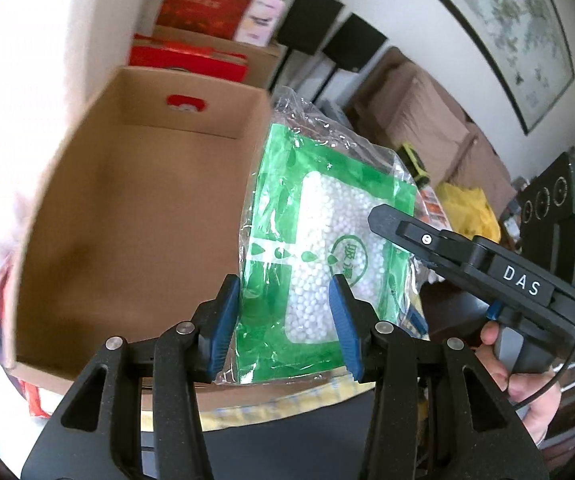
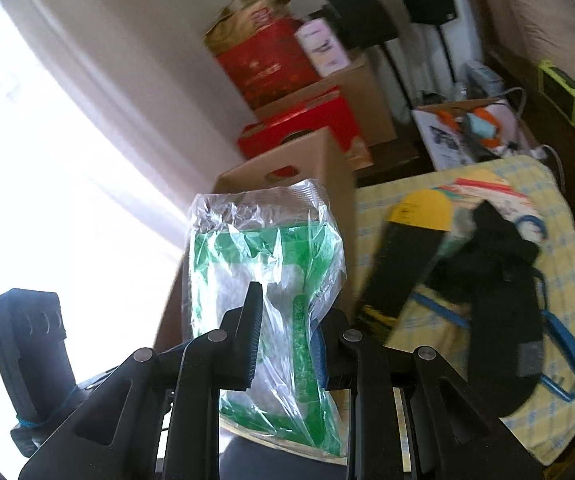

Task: Organize objects
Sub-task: 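Carry the green bead bag with the left gripper into the cardboard box, then open the left gripper to release the bag and withdraw, then move the left gripper to the black strap bag on the table, then close the left gripper on the black strap bag and lift it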

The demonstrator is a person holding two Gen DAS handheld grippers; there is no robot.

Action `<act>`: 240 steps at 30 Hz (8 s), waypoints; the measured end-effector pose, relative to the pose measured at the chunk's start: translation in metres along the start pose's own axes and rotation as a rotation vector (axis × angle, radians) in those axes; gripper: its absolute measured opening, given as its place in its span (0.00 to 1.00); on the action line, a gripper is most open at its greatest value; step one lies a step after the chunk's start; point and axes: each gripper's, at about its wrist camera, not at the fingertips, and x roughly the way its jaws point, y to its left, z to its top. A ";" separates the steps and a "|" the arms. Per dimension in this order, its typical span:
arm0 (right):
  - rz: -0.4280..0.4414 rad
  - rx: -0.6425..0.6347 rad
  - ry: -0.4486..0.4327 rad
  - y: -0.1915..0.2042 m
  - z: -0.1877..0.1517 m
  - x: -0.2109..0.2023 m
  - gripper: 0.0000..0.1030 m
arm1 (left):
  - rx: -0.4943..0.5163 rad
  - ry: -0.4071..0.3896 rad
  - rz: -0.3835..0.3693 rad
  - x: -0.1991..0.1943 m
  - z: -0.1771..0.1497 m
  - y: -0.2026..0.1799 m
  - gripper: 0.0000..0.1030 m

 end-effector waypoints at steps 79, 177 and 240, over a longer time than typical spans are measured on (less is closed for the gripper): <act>-0.344 -0.228 -0.005 -0.013 -0.043 -0.008 1.00 | 0.136 -0.081 0.224 0.008 -0.023 -0.013 1.00; -0.094 0.215 -0.072 -0.175 -0.083 -0.096 0.31 | 0.234 0.154 -0.189 0.127 -0.073 -0.169 0.35; -0.123 0.193 -0.140 -0.158 -0.068 -0.106 0.27 | 0.258 0.122 -0.233 0.102 -0.068 -0.178 0.39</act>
